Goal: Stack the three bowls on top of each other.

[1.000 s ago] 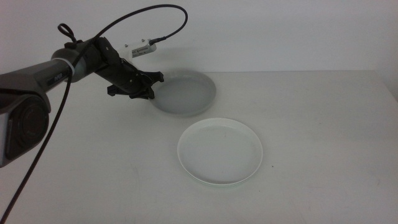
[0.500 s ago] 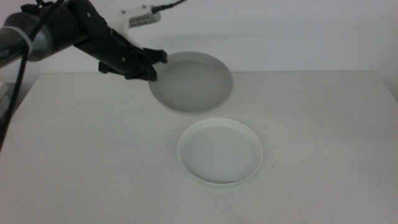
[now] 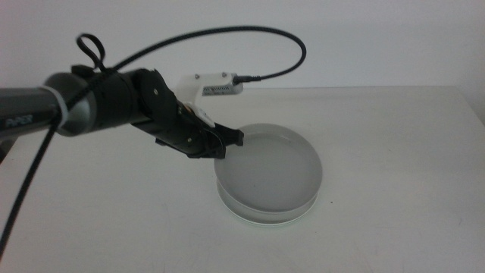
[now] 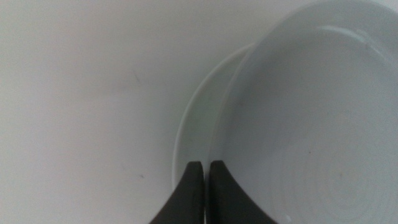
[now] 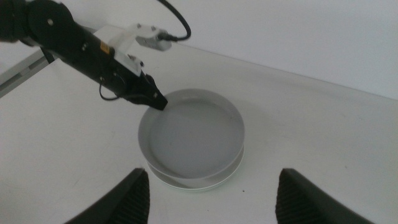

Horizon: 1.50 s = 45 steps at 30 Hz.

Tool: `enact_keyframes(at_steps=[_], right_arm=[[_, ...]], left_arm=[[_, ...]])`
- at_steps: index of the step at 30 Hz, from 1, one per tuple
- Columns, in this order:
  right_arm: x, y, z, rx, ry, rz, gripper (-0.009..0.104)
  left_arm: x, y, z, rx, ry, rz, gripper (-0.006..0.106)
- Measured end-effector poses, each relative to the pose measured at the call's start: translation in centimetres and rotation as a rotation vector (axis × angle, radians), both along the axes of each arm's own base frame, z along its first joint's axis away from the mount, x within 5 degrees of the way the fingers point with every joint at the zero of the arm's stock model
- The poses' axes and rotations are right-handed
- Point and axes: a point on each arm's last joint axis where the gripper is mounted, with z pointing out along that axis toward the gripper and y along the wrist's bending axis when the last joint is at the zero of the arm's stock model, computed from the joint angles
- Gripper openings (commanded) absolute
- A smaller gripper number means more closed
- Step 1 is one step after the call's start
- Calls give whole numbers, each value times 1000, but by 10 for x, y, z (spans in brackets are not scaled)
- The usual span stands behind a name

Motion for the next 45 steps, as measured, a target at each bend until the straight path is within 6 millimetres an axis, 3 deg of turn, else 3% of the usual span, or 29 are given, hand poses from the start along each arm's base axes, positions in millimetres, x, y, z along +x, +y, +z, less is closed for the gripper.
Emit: enact_keyframes(at_steps=[3,5,8,12,14,17,23,28,37,45], right_arm=[[0,0,0,0,0,0,52],[0,0,0,0,0,0,52],[0,0,0,0,0,0,52],[0,0,0,0,0,0,52],[0,0,0,0,0,0,52],[0,0,0,0,0,0,52],[0,0,0,0,0,0,52],[0,0,0,0,0,0,52],[0,0,0,0,0,0,52],[0,0,0,0,0,0,52]], left_arm=[[1,-1,-10,-5,15,15,5],[2,-1,-13,-3,20,19,16],[2,-1,-14,-3,19,20,44],[1,-1,-11,8,15,7,91],[-1,2,-2,17,-9,-6,106],[-6,13,23,19,-56,-7,105],[-23,61,91,24,-187,52,105],[-45,96,128,68,-242,89,105],[-81,116,172,119,-363,103,105],[-88,118,180,120,-405,108,105]])
